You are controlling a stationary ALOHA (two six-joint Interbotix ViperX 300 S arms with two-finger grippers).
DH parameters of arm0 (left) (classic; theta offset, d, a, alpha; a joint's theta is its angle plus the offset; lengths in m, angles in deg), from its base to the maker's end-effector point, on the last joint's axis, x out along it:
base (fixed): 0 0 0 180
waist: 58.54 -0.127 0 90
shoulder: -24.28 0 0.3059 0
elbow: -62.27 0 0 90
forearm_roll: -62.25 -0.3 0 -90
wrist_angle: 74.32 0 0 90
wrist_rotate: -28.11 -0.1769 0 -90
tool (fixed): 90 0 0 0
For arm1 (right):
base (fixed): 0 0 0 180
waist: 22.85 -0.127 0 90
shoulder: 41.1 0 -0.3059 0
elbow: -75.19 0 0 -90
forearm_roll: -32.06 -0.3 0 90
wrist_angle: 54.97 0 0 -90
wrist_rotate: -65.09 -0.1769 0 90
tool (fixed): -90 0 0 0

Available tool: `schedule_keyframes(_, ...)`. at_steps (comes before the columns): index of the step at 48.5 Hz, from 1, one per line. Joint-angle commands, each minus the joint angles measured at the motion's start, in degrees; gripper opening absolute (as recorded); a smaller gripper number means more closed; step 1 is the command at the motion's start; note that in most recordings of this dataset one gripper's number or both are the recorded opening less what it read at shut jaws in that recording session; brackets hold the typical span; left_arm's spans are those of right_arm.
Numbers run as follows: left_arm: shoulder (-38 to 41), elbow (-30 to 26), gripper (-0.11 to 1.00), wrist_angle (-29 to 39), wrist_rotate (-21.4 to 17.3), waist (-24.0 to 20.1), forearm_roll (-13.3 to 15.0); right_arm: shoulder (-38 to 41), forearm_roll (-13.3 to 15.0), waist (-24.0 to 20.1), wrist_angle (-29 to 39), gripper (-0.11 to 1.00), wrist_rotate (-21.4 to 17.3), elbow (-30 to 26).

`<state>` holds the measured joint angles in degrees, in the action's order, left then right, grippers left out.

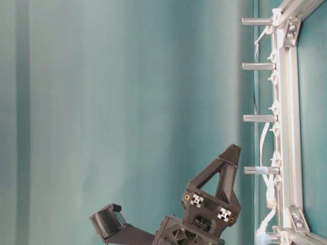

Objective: Insert the wire through the string loop located on the right side.
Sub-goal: 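Lift the cable and carry it right toward the zip-tie loop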

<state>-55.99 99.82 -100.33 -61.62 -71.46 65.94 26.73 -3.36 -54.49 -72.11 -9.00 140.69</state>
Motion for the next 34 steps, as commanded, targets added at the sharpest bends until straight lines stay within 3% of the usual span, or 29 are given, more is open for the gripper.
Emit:
schedule_keyframes(1,-1.41,-1.32,0.73,-0.09,0.09,0.18,-0.18,-0.26,0.18,-0.18,-0.18,0.11,0.09,-0.44)
schedule_keyframes(8,-1.41,-1.32,0.73,-0.09,0.09,0.18,-0.18,-0.18,0.18,0.18,-0.53,0.11,0.09,-0.09)
schedule_keyframes(25,-1.41,-1.32,0.73,-0.09,0.09,0.26,-0.18,1.05,0.18,6.94,-4.22,0.11,0.18,1.85)
schedule_keyframes(34,-1.41,-1.32,0.73,-0.09,0.09,0.26,-0.18,2.29,0.18,8.26,-4.22,0.11,0.26,2.20)
